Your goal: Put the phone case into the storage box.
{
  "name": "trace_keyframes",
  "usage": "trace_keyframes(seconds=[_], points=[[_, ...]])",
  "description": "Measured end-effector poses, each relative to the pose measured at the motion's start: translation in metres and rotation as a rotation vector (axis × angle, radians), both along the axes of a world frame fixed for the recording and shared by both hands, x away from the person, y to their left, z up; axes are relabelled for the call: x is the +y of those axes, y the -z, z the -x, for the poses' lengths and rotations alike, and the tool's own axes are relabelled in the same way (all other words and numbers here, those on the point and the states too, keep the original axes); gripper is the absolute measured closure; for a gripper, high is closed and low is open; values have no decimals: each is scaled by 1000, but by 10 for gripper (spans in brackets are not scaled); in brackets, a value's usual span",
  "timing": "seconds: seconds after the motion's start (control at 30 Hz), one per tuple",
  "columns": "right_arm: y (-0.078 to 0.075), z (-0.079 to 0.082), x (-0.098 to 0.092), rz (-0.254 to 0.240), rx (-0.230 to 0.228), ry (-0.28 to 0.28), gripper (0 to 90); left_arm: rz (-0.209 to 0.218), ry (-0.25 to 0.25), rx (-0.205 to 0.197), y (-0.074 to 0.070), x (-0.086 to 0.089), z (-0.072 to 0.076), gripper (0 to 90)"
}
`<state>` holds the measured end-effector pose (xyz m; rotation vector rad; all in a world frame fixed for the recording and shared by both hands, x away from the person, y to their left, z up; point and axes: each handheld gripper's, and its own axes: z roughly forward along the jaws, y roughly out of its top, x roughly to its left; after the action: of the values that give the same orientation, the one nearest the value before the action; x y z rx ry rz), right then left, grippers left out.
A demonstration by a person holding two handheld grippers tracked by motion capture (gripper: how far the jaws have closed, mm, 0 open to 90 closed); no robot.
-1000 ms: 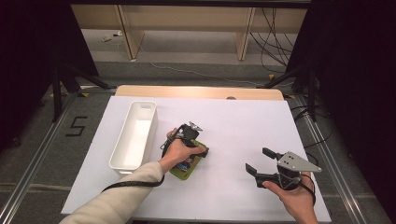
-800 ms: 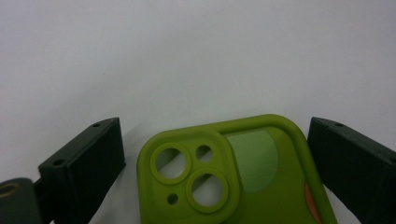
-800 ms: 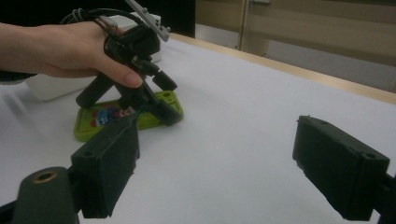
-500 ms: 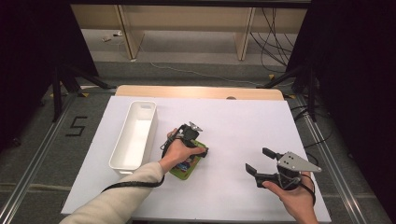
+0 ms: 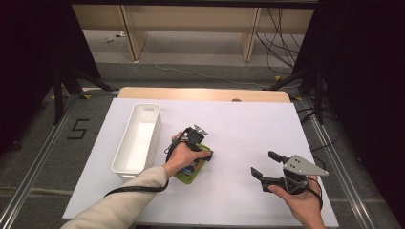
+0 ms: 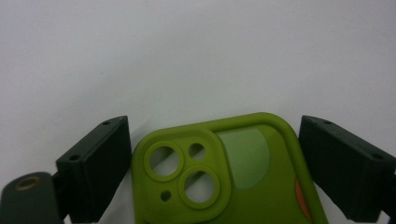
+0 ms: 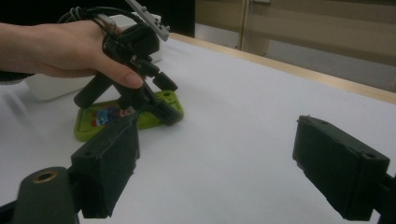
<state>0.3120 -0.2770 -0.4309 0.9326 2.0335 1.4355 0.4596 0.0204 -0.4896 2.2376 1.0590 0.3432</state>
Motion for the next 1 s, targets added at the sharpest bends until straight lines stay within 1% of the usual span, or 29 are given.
trace_keyframes(seconds=[0.33, 1.0], points=[[0, 0, 0, 1, 3, -1, 160, -4, -4, -2, 0, -1, 1, 139], [0, 0, 0, 2, 1, -2, 160, 1, -10, -4, -1, 0, 2, 154]])
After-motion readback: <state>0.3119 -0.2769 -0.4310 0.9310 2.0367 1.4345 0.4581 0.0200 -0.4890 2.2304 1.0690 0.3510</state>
